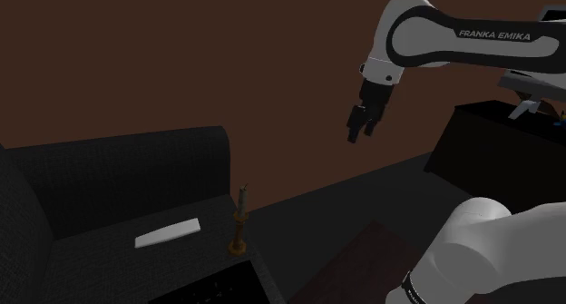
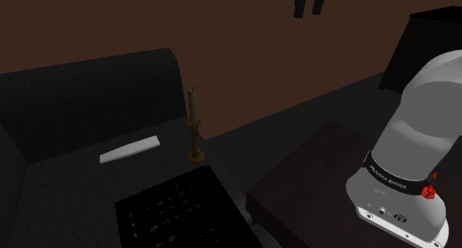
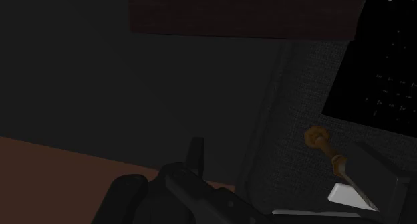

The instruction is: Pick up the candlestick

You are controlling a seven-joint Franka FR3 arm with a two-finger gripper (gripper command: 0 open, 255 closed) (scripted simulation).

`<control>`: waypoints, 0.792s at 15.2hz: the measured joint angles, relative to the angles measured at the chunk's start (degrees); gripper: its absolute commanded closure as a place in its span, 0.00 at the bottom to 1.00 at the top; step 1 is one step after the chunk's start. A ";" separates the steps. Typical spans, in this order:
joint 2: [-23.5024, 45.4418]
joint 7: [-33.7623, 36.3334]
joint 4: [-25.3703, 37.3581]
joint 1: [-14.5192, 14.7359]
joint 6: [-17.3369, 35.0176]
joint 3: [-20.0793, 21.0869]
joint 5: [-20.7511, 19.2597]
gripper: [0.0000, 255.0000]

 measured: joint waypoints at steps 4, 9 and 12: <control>3.66 2.27 0.45 0.87 1.99 2.11 0.92 0.00; 13.23 6.83 2.80 2.39 6.29 6.17 2.12 0.00; 18.95 9.71 4.39 3.23 8.59 8.51 2.47 0.00</control>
